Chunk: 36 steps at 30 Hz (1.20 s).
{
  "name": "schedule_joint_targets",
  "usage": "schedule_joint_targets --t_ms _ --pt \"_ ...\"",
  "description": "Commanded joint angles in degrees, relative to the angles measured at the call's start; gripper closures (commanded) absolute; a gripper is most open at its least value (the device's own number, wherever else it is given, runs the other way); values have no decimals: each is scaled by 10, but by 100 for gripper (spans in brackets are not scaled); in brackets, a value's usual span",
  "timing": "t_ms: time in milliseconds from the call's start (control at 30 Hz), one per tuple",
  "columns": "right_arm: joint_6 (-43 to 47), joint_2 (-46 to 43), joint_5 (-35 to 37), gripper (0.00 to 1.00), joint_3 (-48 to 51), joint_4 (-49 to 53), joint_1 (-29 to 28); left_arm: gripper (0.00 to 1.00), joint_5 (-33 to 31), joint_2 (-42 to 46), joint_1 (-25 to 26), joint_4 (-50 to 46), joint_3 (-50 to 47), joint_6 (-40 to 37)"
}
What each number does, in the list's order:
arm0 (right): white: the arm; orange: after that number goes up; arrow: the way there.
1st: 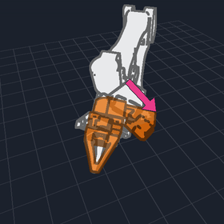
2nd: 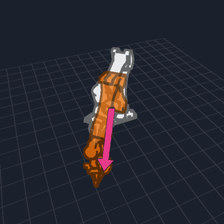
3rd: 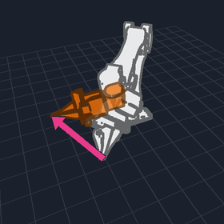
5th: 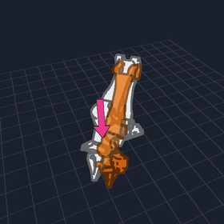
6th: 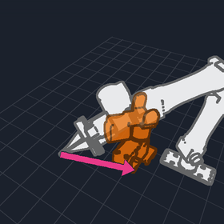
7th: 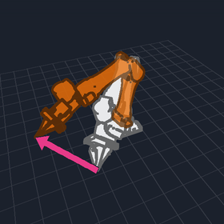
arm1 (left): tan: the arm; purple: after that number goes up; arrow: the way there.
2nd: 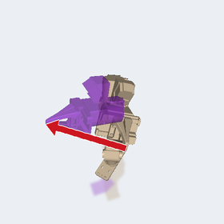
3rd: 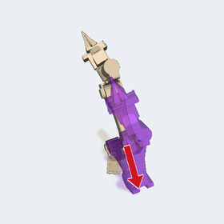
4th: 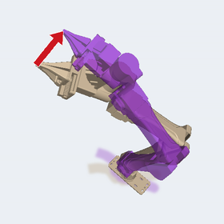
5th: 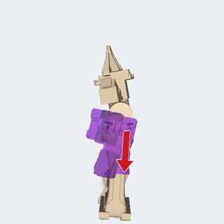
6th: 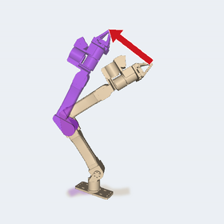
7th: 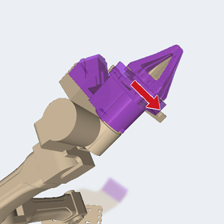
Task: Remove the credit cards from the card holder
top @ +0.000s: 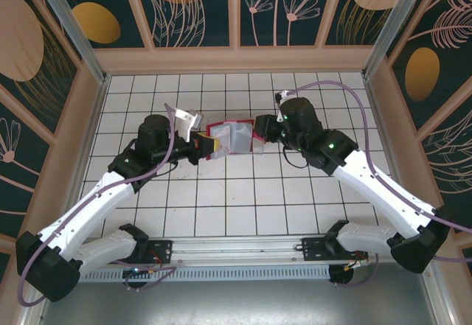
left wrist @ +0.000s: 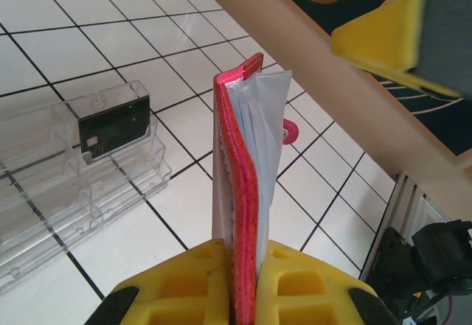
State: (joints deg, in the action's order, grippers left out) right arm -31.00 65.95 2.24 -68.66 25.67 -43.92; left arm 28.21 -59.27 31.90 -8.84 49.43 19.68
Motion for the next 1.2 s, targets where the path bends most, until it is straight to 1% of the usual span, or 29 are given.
schedule_joint_targets --t_ms 0,33,133,200,300,500,667,800,1000,1167 --pt "-39 -19 -185 67 22 -137 -2 100 14 5 -1 23 23 0" --pt "-47 -14 -224 67 24 -162 -3 100 17 5 -1 27 24 1" --pt "-59 1 -275 68 20 -183 -8 100 33 11 -1 43 25 10" --pt "-49 6 -264 68 20 -170 -10 100 51 18 -1 60 23 17" --pt "-27 -3 -264 71 40 -177 -12 100 79 35 -1 90 18 31" --pt "-11 -19 -340 70 57 -190 -6 100 147 69 -1 150 8 56" --pt "25 -59 -369 71 78 -202 -5 100 208 79 -1 184 9 71" --pt "75 -94 -378 71 85 -192 -5 100 245 93 -1 204 10 78" --pt "119 -116 -396 73 75 -162 -5 100 277 107 -1 228 15 92" --pt "112 -112 -440 72 70 -169 -5 100 279 99 -1 222 25 92"
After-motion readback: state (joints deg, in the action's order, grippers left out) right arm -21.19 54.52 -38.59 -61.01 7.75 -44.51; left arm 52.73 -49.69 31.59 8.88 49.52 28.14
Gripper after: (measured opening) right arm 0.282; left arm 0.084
